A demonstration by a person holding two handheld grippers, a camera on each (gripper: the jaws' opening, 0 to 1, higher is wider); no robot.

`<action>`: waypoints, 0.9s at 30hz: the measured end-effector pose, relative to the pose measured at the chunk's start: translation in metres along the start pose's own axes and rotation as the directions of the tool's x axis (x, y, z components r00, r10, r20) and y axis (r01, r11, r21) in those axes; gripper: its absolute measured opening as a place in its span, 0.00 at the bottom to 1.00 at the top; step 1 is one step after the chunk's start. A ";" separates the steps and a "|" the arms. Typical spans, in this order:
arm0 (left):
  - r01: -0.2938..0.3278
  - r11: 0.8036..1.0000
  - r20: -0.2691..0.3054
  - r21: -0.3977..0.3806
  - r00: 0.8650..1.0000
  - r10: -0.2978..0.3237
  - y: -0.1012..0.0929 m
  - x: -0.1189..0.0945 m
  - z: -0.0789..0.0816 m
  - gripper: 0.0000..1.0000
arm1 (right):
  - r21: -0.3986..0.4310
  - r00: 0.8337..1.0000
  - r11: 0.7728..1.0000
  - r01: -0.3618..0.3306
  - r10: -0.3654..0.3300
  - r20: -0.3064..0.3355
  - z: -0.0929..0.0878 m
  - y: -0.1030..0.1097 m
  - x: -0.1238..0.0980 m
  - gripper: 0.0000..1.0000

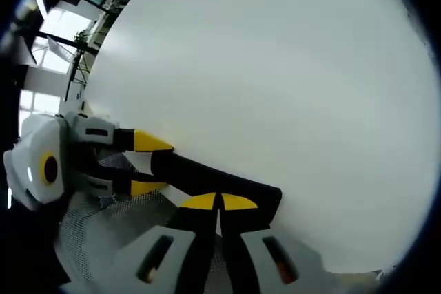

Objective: Press the specified remote control buttons in sequence, fully releasing each button before pressing the next.

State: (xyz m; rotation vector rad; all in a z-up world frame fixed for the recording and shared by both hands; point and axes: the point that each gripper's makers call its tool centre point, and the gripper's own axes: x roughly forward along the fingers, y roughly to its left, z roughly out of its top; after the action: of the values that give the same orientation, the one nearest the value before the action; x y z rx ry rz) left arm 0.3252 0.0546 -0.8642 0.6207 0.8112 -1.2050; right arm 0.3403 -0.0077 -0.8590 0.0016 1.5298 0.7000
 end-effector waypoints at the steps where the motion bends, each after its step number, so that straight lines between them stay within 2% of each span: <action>1: 0.000 1.000 0.000 0.000 1.000 0.000 0.000 0.000 0.000 0.25 | 0.002 1.000 1.000 0.001 -0.001 -0.002 0.000 0.000 0.000 0.00; 4: -0.001 1.000 0.000 0.000 1.000 0.001 0.000 0.000 0.000 0.25 | 0.026 1.000 1.000 -0.007 0.007 -0.008 -0.002 -0.001 0.000 0.00; 6: -0.001 1.000 0.001 0.000 1.000 0.001 0.000 0.000 0.000 0.25 | 0.042 0.999 0.999 -0.010 0.011 -0.041 -0.007 -0.002 0.000 0.00; 16: -0.002 1.000 0.002 0.002 1.000 0.002 0.000 0.000 0.000 0.25 | 0.059 0.997 0.998 0.010 -0.005 -0.076 -0.014 -0.005 -0.003 0.00; 27: -0.001 1.000 0.001 0.002 1.000 0.001 0.000 0.000 0.000 0.25 | 0.047 0.997 0.999 0.013 -0.010 -0.073 -0.013 -0.005 -0.002 0.00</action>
State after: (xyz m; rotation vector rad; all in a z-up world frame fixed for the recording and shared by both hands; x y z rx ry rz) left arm 0.3252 0.0545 -0.8642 0.6221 0.8083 -1.2056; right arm 0.3313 -0.0181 -0.8601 0.0034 1.6147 0.6602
